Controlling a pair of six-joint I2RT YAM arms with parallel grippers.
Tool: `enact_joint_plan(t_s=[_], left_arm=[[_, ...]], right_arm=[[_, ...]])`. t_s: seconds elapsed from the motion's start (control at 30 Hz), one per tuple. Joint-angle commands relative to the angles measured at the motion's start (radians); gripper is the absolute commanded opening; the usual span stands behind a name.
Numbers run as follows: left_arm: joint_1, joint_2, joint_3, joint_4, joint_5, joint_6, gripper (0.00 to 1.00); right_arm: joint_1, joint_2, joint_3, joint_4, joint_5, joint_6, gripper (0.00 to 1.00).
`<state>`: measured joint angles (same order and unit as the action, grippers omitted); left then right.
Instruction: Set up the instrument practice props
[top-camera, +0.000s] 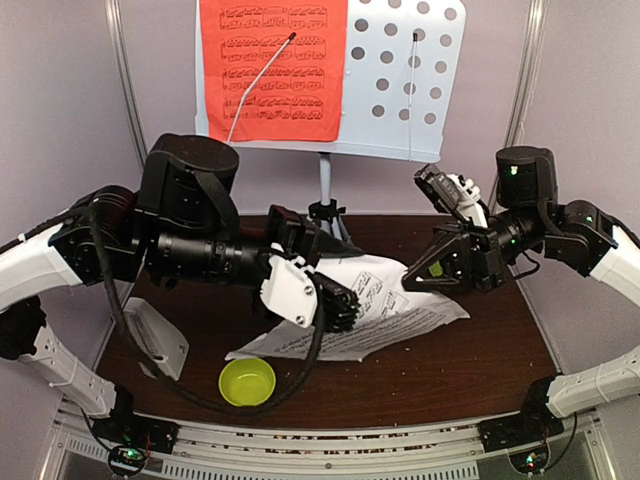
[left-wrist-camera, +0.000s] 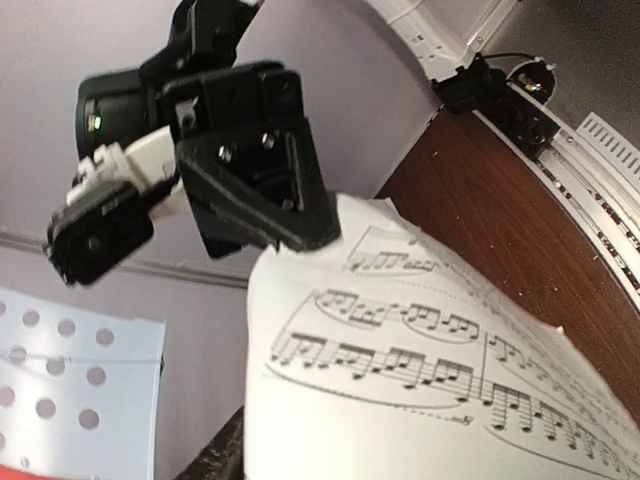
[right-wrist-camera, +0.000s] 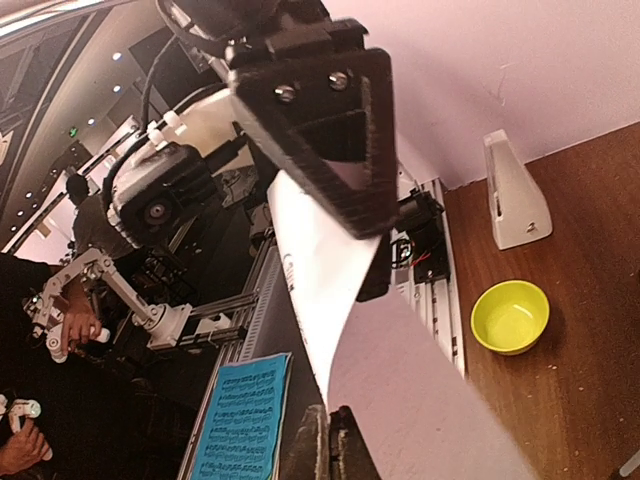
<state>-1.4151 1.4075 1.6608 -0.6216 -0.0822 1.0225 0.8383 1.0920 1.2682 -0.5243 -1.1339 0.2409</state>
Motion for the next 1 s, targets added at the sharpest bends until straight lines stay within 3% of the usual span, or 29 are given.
enact_joint_plan(t_s=[0.0,0.1,0.2,0.37,0.57,0.8,0.97], left_arm=[[0.066,-0.076,-0.036,0.124,-0.150,-0.315,0.53],[0.090,-0.120,-0.090,0.187,-0.221,-0.472,0.64],[0.118,-0.164,-0.137,0.226,-0.189,-0.638,0.80],[0.127,-0.214,-0.224,0.306,-0.181,-0.797,0.91],[0.134,-0.171,-0.135,0.166,-0.217,-0.927,0.94],[0.135,-0.247,-0.216,0.302,-0.178,-1.014,0.98],[0.137,-0.183,-0.135,0.301,-0.096,-1.020,0.98]], right_arm=[[-0.042,-0.041,0.064,0.119,0.053,0.044,0.00],[-0.060,-0.046,0.093,0.169,0.081,0.061,0.00],[-0.085,-0.051,0.106,0.230,0.095,0.095,0.00],[-0.120,-0.065,0.137,0.294,0.123,0.125,0.00],[-0.183,-0.087,0.148,0.404,0.165,0.183,0.00],[-0.263,-0.115,0.163,0.534,0.223,0.245,0.00],[-0.297,-0.108,0.179,0.643,0.256,0.302,0.00]])
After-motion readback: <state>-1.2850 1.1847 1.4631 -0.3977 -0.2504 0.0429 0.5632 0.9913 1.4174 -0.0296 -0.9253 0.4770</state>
